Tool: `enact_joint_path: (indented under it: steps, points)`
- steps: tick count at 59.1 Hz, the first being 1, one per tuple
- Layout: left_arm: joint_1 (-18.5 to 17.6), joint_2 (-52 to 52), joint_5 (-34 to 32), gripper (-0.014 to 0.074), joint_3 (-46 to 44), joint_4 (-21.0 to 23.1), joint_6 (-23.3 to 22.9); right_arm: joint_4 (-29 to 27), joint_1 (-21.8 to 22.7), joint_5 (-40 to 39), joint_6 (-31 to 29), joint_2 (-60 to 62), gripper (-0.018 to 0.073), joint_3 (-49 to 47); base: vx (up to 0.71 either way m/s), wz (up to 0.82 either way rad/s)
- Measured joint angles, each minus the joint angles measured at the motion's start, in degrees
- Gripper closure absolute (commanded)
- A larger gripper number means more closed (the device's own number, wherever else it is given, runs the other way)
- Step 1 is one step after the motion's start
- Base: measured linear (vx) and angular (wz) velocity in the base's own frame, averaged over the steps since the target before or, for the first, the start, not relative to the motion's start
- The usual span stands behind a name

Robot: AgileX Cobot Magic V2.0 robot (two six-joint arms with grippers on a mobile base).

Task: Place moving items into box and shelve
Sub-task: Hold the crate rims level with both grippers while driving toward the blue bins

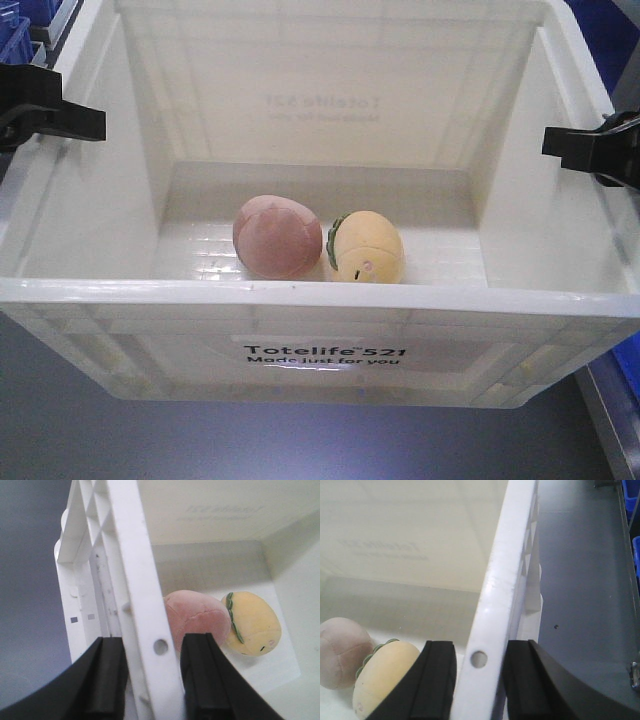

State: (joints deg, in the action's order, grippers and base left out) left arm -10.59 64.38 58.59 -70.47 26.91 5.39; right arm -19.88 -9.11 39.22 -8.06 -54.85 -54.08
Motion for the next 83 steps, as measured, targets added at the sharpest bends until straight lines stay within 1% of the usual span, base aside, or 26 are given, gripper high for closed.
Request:
enact_joint_path:
  steps: [83]
  points:
    - [0.0, 0.0, 0.0, 0.0603, 0.0, 0.0, 0.0, 0.0, 0.0, 0.0, 0.0, 0.0, 0.0565, 0.0, 0.41, 0.02]
